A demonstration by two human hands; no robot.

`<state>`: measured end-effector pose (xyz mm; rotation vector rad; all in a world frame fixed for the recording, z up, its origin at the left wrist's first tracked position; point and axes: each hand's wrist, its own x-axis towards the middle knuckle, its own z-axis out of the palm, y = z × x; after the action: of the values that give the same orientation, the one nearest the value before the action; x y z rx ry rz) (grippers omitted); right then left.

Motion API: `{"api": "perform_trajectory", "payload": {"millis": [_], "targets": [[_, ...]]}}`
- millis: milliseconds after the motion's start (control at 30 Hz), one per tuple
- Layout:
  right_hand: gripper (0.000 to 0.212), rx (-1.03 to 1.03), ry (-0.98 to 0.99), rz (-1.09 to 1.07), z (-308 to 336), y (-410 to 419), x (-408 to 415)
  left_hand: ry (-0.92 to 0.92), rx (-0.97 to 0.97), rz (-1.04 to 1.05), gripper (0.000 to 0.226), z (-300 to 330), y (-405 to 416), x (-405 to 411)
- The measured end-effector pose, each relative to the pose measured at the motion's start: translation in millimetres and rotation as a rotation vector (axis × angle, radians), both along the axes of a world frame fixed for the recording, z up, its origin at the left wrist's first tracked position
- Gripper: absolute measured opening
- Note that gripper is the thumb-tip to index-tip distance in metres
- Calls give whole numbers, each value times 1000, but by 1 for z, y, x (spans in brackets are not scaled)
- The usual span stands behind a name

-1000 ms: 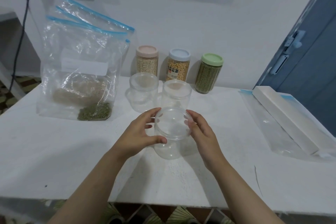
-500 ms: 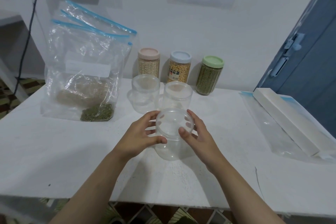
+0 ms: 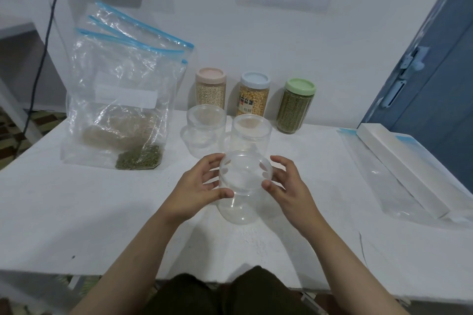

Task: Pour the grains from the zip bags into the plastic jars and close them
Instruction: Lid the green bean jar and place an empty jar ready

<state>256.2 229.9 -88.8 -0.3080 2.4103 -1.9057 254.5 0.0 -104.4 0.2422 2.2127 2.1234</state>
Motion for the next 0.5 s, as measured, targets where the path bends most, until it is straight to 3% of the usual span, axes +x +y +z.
{"api": "perform_trajectory", "payload": {"millis": [100, 233, 400, 500], "targets": [[48, 52, 22, 17, -4, 1, 3, -16, 4, -13, 84, -1, -1, 0], [80, 117, 33, 61, -8, -5, 5, -12, -4, -18, 83, -1, 1, 1], [42, -13, -28, -34, -7, 6, 2, -3, 36, -37, 85, -1, 0, 0], [46, 13, 0, -20, -6, -2, 7, -1, 28, -47, 90, 0, 1, -1]]}}
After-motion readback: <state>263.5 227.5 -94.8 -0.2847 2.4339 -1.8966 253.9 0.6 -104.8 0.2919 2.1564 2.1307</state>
